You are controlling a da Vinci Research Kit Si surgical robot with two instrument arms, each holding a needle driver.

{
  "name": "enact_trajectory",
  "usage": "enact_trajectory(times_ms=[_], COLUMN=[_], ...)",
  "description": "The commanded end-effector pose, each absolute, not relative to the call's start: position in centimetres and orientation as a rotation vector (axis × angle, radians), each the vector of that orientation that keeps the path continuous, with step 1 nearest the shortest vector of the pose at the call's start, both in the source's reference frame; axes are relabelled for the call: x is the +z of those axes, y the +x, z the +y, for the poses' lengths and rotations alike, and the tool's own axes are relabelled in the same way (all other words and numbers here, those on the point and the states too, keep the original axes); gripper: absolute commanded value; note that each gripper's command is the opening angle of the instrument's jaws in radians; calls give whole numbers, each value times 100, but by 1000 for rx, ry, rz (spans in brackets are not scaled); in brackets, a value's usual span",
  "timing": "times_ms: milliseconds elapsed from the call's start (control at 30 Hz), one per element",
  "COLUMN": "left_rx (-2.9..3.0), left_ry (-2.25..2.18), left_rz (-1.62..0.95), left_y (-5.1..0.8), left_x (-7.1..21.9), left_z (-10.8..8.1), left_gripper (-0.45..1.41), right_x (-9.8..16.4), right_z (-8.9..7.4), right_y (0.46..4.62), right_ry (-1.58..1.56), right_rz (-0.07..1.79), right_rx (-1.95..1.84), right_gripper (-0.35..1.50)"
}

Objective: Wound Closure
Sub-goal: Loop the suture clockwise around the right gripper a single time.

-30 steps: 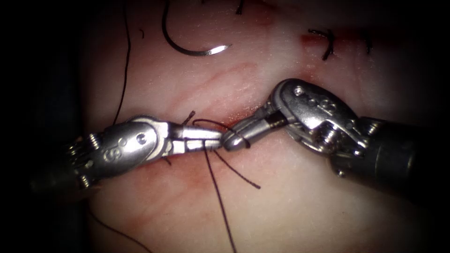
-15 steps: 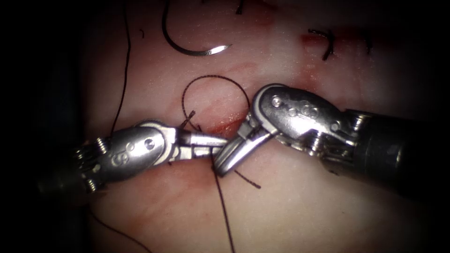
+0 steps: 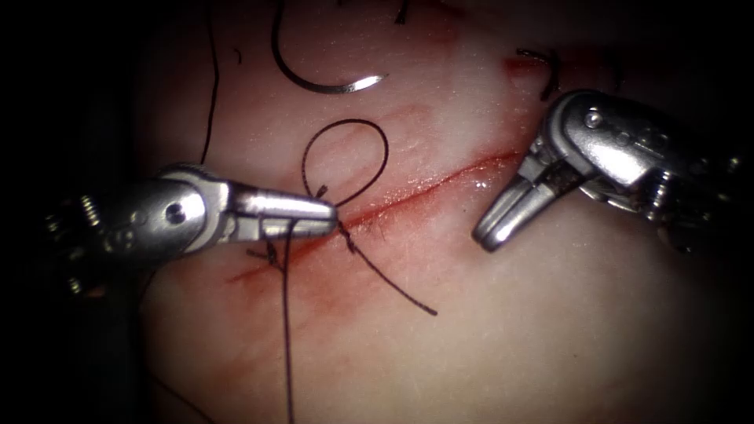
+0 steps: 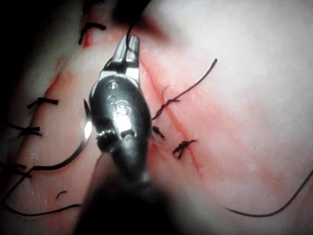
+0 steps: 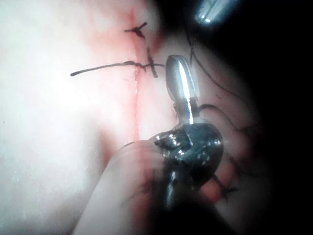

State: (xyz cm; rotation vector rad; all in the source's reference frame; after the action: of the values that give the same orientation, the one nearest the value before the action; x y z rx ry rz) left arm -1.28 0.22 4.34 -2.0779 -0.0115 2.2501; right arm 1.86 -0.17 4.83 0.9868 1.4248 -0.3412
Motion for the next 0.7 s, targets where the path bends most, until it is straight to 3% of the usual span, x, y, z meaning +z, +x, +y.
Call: enact_trajectory(times_ms=[33,300,700], left_rx=[2234,2075,1966], left_ry=[-2063,-2027,-2078], left_rz=[40,191,115], left_y=[-130,-125,-147], left_x=[432,399,382], left_z=[34,44,9], left_gripper=[-35,-35,-35], right_x=[498,556,597], right_z=[-29,-58,-18], right_y=[188,243,348], right_ry=[992,755,489], right_rz=[1417,1370,1550], right_rx=[-362,-155,374], right_gripper=[-35,-35,-35])
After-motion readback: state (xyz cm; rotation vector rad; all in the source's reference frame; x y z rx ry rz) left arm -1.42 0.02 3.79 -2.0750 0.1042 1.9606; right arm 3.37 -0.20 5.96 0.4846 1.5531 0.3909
